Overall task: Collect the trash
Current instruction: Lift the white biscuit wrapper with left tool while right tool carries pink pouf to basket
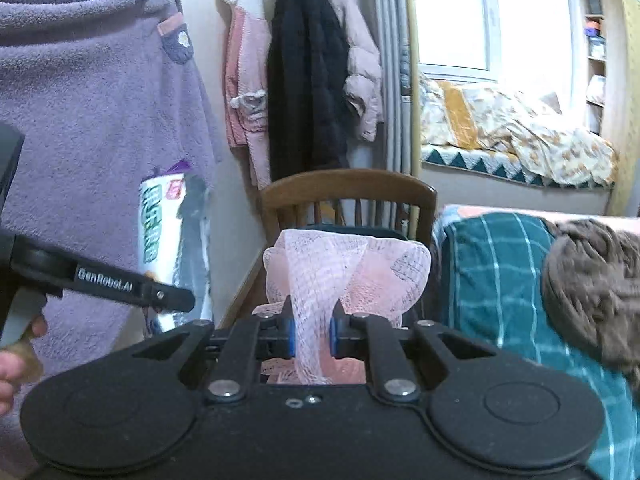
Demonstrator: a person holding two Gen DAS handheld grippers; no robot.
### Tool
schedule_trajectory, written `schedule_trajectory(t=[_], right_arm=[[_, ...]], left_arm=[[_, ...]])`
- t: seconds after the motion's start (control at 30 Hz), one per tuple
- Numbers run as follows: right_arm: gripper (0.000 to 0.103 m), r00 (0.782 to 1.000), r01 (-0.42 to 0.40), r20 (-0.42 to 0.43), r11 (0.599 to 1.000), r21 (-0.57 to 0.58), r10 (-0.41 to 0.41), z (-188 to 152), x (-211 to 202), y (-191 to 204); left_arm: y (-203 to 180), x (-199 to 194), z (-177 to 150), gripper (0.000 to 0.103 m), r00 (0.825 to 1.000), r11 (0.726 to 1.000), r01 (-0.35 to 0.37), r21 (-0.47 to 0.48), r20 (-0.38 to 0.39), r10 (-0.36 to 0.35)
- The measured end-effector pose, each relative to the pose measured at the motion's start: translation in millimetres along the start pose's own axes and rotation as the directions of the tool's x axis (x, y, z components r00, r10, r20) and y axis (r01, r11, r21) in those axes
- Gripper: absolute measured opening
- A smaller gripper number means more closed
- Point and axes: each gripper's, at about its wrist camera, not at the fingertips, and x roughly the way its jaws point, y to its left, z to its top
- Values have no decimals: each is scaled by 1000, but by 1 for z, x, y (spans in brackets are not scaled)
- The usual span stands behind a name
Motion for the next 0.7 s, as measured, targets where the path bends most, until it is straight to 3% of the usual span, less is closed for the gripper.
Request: schedule_trajectory(t=[0.17,0.4,0.7], right_arm=[[14,998,-49,-38,999,-12,48,24,50,-30],[14,991,-89,-104,992,-87,80,47,133,-62],[14,970,-157,-210,978,-139,126,37,213,-79]], left_arm=[[-14,56,45,40,998,999,-48,-1,-50,48],[-14,136,101,40,979,986,-166,-21,-121,162],[-28,233,114,40,939,974,-224,32,-260,225]])
